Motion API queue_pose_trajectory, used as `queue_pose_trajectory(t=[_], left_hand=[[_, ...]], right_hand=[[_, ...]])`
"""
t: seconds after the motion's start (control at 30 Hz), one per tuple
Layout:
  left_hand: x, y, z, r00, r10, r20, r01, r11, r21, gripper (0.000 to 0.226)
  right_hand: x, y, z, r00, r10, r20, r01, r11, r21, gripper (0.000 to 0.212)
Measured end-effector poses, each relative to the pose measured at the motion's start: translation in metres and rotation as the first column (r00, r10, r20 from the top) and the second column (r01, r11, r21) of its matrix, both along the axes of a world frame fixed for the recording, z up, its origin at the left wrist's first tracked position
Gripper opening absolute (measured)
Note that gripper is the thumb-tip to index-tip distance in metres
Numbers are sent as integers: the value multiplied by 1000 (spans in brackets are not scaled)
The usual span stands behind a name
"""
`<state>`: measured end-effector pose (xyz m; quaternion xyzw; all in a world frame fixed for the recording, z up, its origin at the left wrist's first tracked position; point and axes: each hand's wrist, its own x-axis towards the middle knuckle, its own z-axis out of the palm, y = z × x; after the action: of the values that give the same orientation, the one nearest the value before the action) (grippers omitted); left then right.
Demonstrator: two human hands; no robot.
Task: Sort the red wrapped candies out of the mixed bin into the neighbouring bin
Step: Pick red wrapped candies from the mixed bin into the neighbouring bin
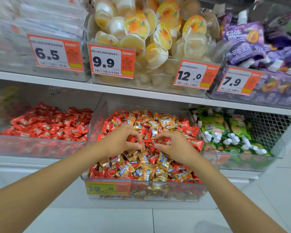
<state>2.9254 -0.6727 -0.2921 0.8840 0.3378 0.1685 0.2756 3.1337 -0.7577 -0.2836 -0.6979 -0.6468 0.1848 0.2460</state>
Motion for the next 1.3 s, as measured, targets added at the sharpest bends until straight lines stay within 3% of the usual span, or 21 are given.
queue_pose_trajectory(t=[0.1,0.17,0.23,0.3,0.43,0.53,0.67,0.87,1.13,1.2,1.3], left_hand=[[-12,2,19,978,122,167,-116,992,-47,14],[-17,3,28,946,204,250,-179,977,-119,17],[-21,3,31,930,239,280,-185,961,-204,21],[-23,2,31,930,234,284,-169,957,-235,23],[-25,7,27,931,242,272,-188,960,-208,22],[-23,9,25,954,196,228,-134,957,-259,25],[-17,8,22,974,182,133,-153,967,-204,13],[-12,11,14,948,289,131,-272,953,-135,16],[0,21,-7,901,431,48,-428,901,-72,52],[8,17,-11,905,424,36,-423,905,-45,55],[18,11,-13,900,423,-107,-411,904,117,62]], right_hand=[[-9,10,-7,935,76,346,-43,994,-104,65],[-16,17,-10,901,110,419,-60,990,-130,76],[-21,21,-13,886,129,445,-86,990,-116,70],[-20,23,-13,910,112,399,-85,993,-86,53],[-4,17,-5,986,109,122,-100,992,-83,23],[5,9,3,994,81,-71,-82,996,-21,18],[15,1,15,934,-28,-356,26,1000,-11,20],[26,-8,17,912,-68,-406,61,998,-30,17],[25,-12,18,919,13,-395,-19,1000,-11,33],[23,-9,15,911,16,-412,-24,1000,-15,23],[19,-5,9,937,27,-347,-31,1000,-4,11]])
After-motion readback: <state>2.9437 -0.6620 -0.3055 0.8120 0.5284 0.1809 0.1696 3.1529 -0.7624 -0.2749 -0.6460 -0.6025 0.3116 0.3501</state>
